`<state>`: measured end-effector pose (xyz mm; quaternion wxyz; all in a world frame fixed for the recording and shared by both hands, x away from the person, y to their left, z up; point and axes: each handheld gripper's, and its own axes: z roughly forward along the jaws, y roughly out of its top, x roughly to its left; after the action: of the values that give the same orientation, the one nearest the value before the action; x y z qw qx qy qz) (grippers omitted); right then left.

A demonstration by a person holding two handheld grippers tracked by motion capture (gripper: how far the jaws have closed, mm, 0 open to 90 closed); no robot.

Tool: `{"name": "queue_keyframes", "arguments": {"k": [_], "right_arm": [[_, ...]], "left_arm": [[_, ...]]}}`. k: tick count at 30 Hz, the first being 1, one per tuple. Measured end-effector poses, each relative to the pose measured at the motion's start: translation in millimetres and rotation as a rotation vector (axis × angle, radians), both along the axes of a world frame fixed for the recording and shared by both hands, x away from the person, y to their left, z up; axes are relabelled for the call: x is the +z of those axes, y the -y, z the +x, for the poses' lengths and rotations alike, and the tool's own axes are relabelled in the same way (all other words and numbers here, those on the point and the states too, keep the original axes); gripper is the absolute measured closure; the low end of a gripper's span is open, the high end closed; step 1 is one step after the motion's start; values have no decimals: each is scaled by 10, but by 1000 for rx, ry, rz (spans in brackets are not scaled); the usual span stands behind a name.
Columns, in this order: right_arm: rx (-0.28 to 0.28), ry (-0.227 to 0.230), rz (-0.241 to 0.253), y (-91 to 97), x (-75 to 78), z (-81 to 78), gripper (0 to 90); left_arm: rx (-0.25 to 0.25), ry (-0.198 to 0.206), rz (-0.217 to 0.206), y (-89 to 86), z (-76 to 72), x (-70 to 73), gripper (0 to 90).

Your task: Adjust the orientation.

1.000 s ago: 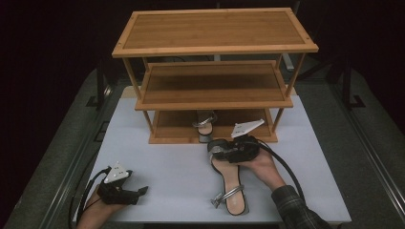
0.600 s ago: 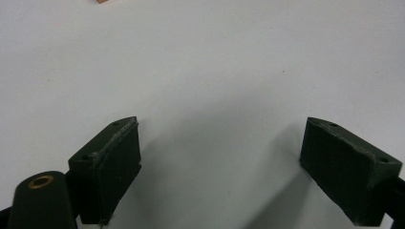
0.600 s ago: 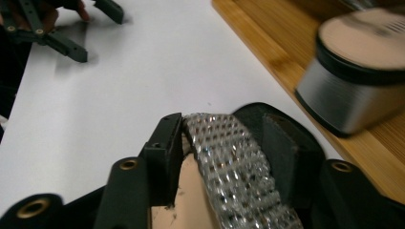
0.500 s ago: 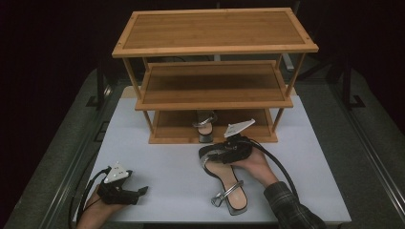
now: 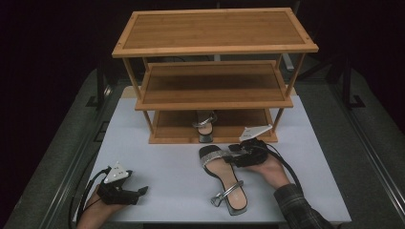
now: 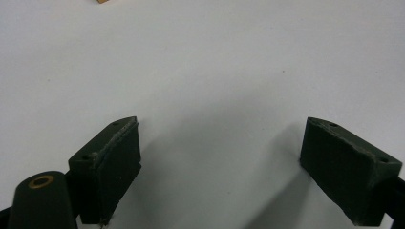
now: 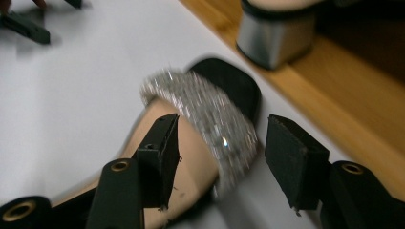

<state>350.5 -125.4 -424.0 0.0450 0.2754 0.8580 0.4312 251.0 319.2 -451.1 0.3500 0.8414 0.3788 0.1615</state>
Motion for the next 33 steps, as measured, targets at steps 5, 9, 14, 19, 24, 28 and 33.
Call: {"name": "queue_keyframes", "arguments": {"k": [5, 9, 14, 19, 24, 28, 33], "right_arm": [[-13, -66, -9, 195, -96, -57, 590], [-21, -87, 6, 209, -139, -63, 635], [-25, -71, -18, 121, -181, -36, 753], [-36, -47, -37, 87, -155, 1, 797], [-45, -32, -45, 23, -158, 116, 802], [-48, -28, -37, -19, -171, 213, 801], [-59, -14, -28, -28, -193, 277, 801]], "left_arm": [[0, 0, 1, 1, 1, 0, 128], [0, -1, 1, 1, 2, 1, 128], [0, 0, 0, 0, 1, 0, 128], [0, -1, 0, 0, 2, 0, 128], [0, -1, 0, 0, 2, 0, 128], [0, -1, 0, 0, 3, 0, 128], [0, -1, 0, 1, 2, 0, 128]]}}
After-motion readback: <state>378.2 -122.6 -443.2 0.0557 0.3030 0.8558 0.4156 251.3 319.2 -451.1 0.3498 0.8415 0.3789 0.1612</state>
